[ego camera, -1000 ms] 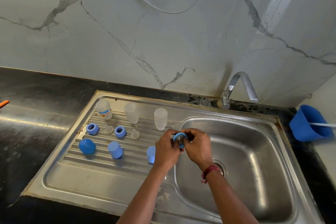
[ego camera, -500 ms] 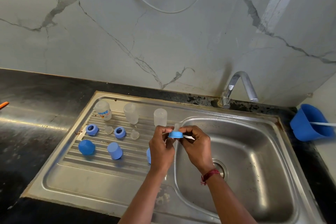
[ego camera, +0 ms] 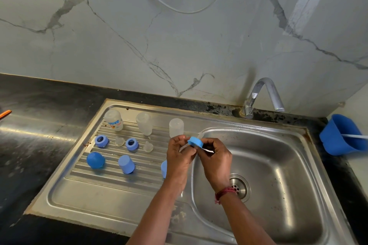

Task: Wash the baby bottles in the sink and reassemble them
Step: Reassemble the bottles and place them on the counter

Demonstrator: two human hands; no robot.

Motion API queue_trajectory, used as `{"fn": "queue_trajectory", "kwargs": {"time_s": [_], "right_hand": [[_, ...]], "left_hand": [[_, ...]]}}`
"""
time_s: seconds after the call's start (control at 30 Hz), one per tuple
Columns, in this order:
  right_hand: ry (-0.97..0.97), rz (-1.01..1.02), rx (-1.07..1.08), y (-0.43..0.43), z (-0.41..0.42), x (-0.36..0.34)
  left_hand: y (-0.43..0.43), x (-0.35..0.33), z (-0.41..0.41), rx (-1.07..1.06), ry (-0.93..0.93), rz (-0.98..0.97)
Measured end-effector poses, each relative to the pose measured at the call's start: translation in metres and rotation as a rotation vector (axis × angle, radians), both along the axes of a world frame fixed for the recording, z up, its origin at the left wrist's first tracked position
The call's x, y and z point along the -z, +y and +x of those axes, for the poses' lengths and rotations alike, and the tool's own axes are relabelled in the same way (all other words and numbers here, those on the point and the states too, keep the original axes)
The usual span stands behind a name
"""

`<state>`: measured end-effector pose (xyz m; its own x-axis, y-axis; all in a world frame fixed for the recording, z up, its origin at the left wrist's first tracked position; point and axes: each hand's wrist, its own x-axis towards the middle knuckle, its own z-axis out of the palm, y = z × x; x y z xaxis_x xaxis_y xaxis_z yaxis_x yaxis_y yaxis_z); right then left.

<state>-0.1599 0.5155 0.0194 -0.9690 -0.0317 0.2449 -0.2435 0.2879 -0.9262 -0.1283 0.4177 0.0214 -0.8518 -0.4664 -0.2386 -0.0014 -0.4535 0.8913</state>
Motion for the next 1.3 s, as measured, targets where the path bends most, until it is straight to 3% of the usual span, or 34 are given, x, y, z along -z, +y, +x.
{"fn": "queue_trajectory", "kwargs": {"time_s": [0.17, 0.3, 0.37, 0.57, 1.1, 1.3], "right_hand": [[-0.022, -0.031, -0.106, -0.002, -0.002, 0.000], [-0.314, -0.407, -0.221, 0.005, -0.007, -0.004], [-0.445, -0.498, -0.235, 0.006, -0.010, -0.009], [-0.441, -0.310, -0.270, 0.001, -0.013, -0.011], [-0.505, -0.336, -0.036, -0.012, -0.012, -0.004], [-0.558, -0.349, -0.066, -0.012, -0.012, -0.004]], "left_hand": [[0.003, -0.001, -0.002, -0.048, -0.017, -0.008], [-0.009, -0.006, -0.002, -0.015, -0.006, 0.062], [-0.012, -0.008, 0.000, 0.010, -0.008, 0.066], [-0.013, -0.010, 0.004, 0.038, -0.015, 0.026], [-0.012, 0.002, 0.007, 0.141, -0.026, -0.123], [-0.017, 0.002, 0.008, 0.161, -0.049, -0.086]]}}
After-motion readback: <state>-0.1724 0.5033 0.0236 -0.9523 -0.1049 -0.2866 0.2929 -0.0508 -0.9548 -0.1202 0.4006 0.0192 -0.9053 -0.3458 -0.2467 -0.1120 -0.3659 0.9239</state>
